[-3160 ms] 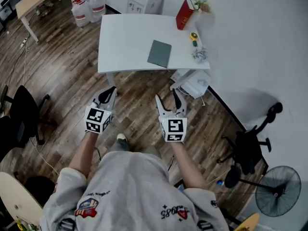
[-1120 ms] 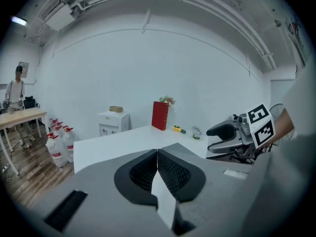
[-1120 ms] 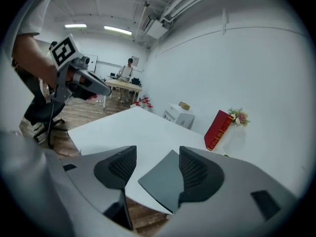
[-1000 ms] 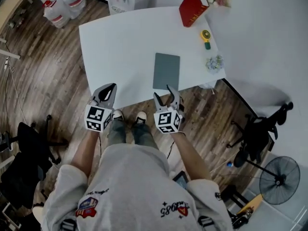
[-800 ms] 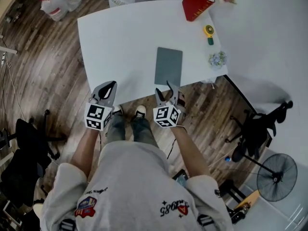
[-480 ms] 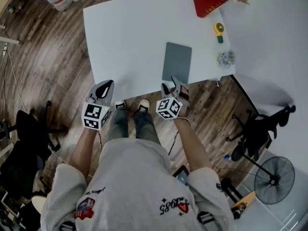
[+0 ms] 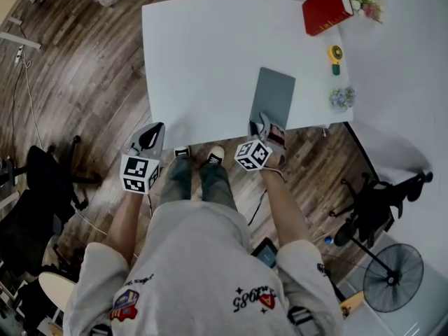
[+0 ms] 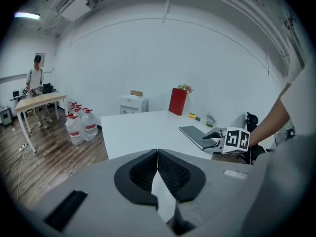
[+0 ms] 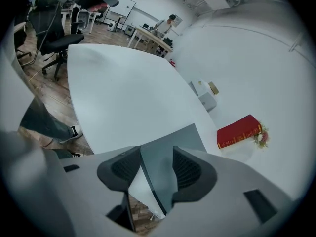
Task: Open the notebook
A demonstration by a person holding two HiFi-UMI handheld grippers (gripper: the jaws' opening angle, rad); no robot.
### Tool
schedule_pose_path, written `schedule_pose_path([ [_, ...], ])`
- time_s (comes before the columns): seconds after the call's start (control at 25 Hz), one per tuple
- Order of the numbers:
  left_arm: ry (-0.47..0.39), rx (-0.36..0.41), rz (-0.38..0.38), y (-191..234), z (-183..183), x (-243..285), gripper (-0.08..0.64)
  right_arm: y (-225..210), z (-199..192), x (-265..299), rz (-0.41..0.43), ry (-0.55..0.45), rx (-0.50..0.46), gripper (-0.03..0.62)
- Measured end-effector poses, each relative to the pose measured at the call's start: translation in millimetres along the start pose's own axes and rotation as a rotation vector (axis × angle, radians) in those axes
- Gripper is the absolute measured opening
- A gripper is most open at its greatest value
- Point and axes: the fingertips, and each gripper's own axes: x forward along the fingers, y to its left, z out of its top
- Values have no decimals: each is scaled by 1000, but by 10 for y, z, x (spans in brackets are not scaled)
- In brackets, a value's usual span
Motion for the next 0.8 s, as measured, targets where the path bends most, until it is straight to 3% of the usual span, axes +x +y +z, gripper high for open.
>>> schedule_pose_path([
  [0.24,-5,-11,1,-27,-23,-61,5,142,-4,42,7,26,-67,135],
  [0.36,-5,-17,2,-37,-32,-79,5,202,-15,42,25,29,-4,70],
  [0.8,-5,-8,-3,-94,-22,-168,5,138,5,-54,100,22,126,31],
])
